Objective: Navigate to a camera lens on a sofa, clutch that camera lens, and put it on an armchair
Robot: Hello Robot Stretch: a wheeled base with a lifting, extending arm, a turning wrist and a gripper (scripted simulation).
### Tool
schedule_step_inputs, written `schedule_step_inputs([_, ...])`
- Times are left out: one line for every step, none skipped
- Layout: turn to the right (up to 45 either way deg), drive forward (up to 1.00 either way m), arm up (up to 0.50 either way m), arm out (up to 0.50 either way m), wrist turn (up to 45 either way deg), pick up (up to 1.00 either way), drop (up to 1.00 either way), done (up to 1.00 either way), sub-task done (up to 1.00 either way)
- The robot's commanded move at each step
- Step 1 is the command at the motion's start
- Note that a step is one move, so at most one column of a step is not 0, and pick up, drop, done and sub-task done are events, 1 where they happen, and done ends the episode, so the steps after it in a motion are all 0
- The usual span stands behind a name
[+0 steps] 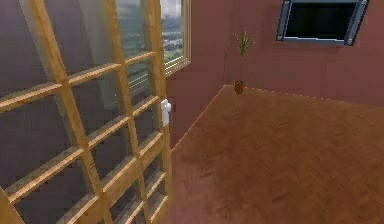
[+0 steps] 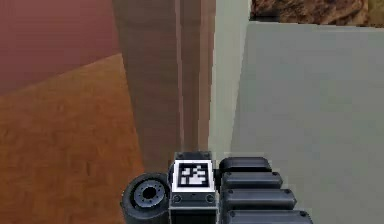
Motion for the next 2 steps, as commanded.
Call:
schedule_step_inputs([18.0, 0.00, 0.00, 0.00, 0.0, 0.00, 0.00, 0.00, 0.00])
schedule_step_inputs([0.0, 0.30, 0.00, 0.00, 0.0, 0.00, 0.00, 0.00, 0.00])
